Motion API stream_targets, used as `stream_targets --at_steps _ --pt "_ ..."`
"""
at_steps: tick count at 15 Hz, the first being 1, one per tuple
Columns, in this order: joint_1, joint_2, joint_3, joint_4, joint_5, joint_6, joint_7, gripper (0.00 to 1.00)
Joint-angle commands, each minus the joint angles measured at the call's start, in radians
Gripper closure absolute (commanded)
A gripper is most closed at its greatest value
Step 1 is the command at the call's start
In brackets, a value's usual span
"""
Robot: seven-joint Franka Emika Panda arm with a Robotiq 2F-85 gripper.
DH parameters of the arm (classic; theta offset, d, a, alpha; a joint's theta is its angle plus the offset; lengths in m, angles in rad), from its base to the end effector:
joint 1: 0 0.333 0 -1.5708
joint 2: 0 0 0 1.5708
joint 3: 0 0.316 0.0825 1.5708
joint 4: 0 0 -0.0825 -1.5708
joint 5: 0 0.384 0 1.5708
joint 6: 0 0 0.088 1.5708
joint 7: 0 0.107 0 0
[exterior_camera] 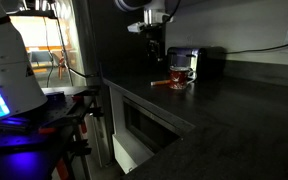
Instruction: Move the marker to the right of the mug
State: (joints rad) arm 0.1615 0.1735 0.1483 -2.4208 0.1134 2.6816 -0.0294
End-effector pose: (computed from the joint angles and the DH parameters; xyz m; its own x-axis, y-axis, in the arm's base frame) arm 0.4799 0.1510 0.2469 0.9694 0.2299 0.0859 0.2369 -0.9681 -0.0819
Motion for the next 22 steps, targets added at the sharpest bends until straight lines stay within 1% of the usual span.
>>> stream_targets --at_steps 1,4,5,8,10,11,12,13,14,18,20,21,22 --pt "0.006 0.147 0.020 0.086 0.002 0.094 0.020 0.00" --pt "0.008 0.231 0.039 0.126 0.002 0.110 0.021 0.00" --pt "0.023 0.253 0.027 0.135 -0.017 0.109 0.039 0.00" --pt "0.044 0.310 0.019 0.161 -0.039 0.109 0.040 0.00" --pt "0.043 0.334 0.029 0.177 -0.035 0.102 0.029 0.00" --pt "0.047 0.341 0.029 0.182 -0.040 0.098 0.025 0.25" --pt "0.051 0.349 0.027 0.188 -0.044 0.099 0.026 0.26" --pt "0.052 0.353 0.028 0.192 -0.046 0.096 0.024 0.32" --pt "0.058 0.355 0.024 0.194 -0.053 0.095 0.026 0.42" --pt "0.059 0.343 0.020 0.192 -0.076 0.092 0.020 0.73" --pt "0.053 0.330 0.024 0.187 -0.082 0.090 0.018 0.86" --pt "0.050 0.321 0.029 0.184 -0.079 0.085 0.017 0.95" --pt "0.049 0.308 0.033 0.180 -0.078 0.076 0.014 0.99"
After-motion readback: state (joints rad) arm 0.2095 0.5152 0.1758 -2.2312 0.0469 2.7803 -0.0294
